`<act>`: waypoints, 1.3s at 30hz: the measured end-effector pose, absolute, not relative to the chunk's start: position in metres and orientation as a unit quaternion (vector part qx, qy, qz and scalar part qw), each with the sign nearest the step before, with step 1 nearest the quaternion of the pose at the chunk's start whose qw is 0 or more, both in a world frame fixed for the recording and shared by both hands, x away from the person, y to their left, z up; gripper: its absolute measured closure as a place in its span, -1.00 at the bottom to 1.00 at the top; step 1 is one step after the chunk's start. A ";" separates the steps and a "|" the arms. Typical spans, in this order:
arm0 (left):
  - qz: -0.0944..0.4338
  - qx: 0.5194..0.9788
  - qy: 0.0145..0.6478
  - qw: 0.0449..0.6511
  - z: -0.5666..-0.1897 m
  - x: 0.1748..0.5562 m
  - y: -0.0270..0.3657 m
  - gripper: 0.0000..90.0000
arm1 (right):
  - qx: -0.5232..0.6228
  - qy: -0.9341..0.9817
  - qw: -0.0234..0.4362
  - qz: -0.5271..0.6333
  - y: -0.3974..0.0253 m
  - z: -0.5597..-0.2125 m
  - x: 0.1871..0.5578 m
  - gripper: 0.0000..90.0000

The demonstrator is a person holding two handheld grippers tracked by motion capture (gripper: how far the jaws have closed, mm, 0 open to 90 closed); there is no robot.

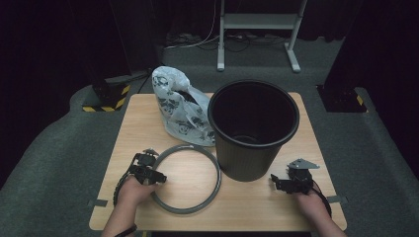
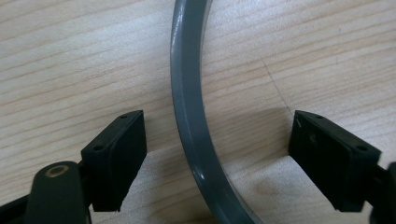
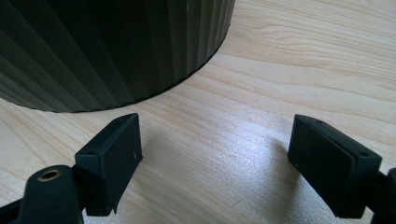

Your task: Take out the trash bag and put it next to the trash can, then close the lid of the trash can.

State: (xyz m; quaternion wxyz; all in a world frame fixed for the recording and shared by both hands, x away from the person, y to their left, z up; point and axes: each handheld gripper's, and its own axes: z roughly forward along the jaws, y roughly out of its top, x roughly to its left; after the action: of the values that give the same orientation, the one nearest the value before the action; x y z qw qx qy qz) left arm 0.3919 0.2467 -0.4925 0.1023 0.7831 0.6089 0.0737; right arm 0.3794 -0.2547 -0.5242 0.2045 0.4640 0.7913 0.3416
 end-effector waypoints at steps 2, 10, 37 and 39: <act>0.059 0.787 0.608 0.085 -0.491 0.398 0.247 -0.51 | 0.463 0.792 0.205 0.342 -0.255 -0.524 0.380 -0.62; 0.014 0.784 0.619 0.031 -0.489 0.419 0.248 -0.40 | 0.463 0.792 0.205 0.342 -0.255 -0.524 0.380 -0.62; -0.013 0.744 0.668 -0.012 -0.484 0.424 0.256 0.09 | 0.457 0.795 0.207 0.342 -0.255 -0.524 0.380 -0.63; -0.009 0.749 0.662 -0.008 -0.483 0.423 0.256 0.21 | 0.456 0.795 0.206 0.342 -0.255 -0.524 0.381 -0.63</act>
State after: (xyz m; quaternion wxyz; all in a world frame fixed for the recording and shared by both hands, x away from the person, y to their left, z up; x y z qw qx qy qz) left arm 0.4232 0.2559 -0.4832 -0.0084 0.7490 0.6625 -0.0093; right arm 0.3805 -0.2546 -0.5243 0.2057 0.4564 0.7953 0.3419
